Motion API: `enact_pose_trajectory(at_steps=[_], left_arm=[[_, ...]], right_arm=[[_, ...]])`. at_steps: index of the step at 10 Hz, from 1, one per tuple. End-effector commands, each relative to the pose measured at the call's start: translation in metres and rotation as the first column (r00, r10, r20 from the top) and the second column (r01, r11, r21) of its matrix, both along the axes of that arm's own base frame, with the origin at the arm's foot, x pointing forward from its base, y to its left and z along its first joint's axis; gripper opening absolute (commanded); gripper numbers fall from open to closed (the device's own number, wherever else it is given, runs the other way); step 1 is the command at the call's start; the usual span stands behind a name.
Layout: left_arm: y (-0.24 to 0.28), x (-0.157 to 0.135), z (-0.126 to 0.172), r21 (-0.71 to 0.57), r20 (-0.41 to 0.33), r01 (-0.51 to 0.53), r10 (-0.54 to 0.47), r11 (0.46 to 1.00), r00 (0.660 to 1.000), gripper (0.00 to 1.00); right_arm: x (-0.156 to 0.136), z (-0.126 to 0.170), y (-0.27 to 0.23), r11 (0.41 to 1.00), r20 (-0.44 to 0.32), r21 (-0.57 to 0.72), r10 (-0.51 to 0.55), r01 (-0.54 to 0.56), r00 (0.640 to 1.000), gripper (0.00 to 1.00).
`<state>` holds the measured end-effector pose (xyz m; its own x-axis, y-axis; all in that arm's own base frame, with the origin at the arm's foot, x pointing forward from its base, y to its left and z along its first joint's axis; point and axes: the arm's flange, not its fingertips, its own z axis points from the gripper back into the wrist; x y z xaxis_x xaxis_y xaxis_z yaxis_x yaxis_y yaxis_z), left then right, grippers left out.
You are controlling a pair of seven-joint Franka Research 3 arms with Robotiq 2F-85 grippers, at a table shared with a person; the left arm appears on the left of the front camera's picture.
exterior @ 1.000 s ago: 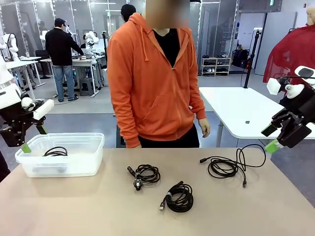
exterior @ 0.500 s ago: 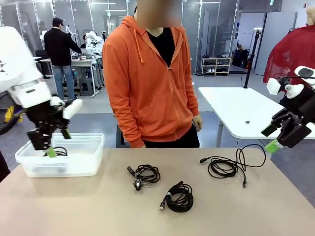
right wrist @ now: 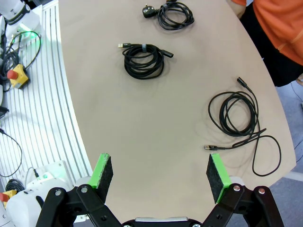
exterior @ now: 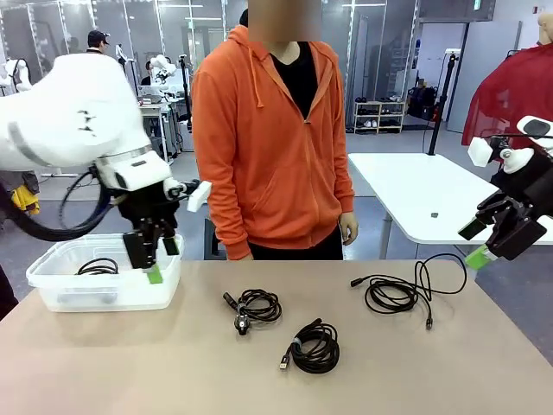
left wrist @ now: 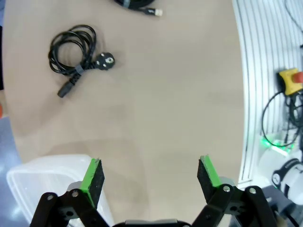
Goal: Organize and store the cables.
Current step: Place the Power Cable into the Organizing box.
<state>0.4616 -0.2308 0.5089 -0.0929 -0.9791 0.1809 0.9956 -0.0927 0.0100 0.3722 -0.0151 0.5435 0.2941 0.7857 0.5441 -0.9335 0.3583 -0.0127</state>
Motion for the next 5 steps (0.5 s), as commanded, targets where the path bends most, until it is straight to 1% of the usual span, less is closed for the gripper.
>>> enact_pose_trajectory(at_steps=[1, 2, 4, 5], left_arm=[[-0.027, 0.045, -0.008, -0.031, -0.062, -0.049, 0.047, 0.998, 0.997, 1.00], [-0.047, 0.063, -0.020, -0.027, -0.073, -0.053, 0.051, 0.998, 0.996, 1.00], [-0.071, 0.080, -0.029, -0.017, -0.054, -0.066, 0.065, 0.998, 0.996, 1.00], [-0.084, 0.090, -0.043, 0.025, -0.040, -0.079, 0.080, 0.997, 0.996, 1.00]], right_arm=[[0.003, 0.001, 0.002, 1.000, 0.004, 0.002, -0.007, 0.007, 1.000, 1.00], [0.003, 0.001, 0.002, 1.000, 0.004, 0.002, -0.007, 0.007, 1.000, 1.00], [0.003, 0.001, 0.002, 1.000, 0.004, 0.002, -0.007, 0.007, 1.000, 1.00], [0.003, 0.001, 0.002, 1.000, 0.004, 0.002, -0.007, 0.007, 1.000, 1.00]])
